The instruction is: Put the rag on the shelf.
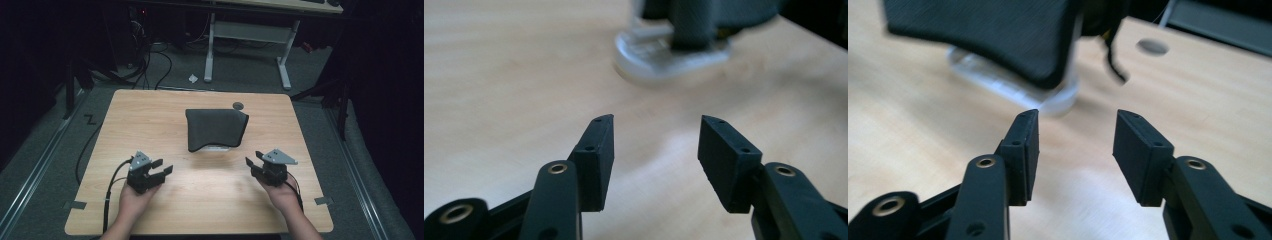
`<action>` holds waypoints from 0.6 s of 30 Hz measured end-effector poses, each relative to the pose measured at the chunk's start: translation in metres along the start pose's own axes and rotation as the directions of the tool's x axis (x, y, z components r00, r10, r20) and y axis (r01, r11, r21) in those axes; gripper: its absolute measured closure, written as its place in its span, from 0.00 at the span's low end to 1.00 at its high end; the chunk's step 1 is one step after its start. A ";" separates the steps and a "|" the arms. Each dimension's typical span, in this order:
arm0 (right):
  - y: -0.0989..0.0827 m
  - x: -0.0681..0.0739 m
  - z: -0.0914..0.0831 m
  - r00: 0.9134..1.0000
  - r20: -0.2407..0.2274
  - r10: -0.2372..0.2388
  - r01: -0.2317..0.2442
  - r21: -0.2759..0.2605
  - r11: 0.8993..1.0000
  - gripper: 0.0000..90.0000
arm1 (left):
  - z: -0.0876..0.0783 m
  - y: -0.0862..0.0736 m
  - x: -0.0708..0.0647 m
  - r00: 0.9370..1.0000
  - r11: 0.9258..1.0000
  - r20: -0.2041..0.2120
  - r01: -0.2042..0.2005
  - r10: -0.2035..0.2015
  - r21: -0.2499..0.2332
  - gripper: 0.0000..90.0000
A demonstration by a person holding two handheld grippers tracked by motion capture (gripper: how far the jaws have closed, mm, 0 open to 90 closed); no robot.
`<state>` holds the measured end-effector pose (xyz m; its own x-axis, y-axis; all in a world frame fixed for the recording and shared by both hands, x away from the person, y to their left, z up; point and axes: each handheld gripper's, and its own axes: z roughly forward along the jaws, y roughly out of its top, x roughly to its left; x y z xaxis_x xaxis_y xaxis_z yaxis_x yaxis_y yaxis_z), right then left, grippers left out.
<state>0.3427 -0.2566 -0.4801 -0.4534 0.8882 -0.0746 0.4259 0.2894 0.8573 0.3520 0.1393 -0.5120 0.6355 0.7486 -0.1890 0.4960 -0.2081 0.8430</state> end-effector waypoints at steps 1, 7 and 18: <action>-0.005 0.005 -0.002 1.000 -0.003 0.009 -0.009 0.004 1.000 0.56 | 0.001 -0.007 -0.008 1.000 1.000 0.016 -0.007 0.007 0.012 0.52; -0.039 0.033 -0.010 0.996 -0.035 0.077 -0.074 0.074 0.995 0.51 | 0.007 -0.024 -0.051 0.990 0.994 0.113 -0.089 0.081 0.065 0.50; -0.047 0.036 -0.005 0.999 -0.047 0.009 -0.003 0.109 0.994 0.50 | 0.015 -0.023 -0.049 0.989 0.986 0.087 -0.129 0.120 0.103 0.51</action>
<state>0.3024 -0.2397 -0.5202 -0.4861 0.8728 -0.0430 0.5105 0.3236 0.7967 0.3182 0.0983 -0.5300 0.7398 0.6603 -0.1295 0.4680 -0.3666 0.8041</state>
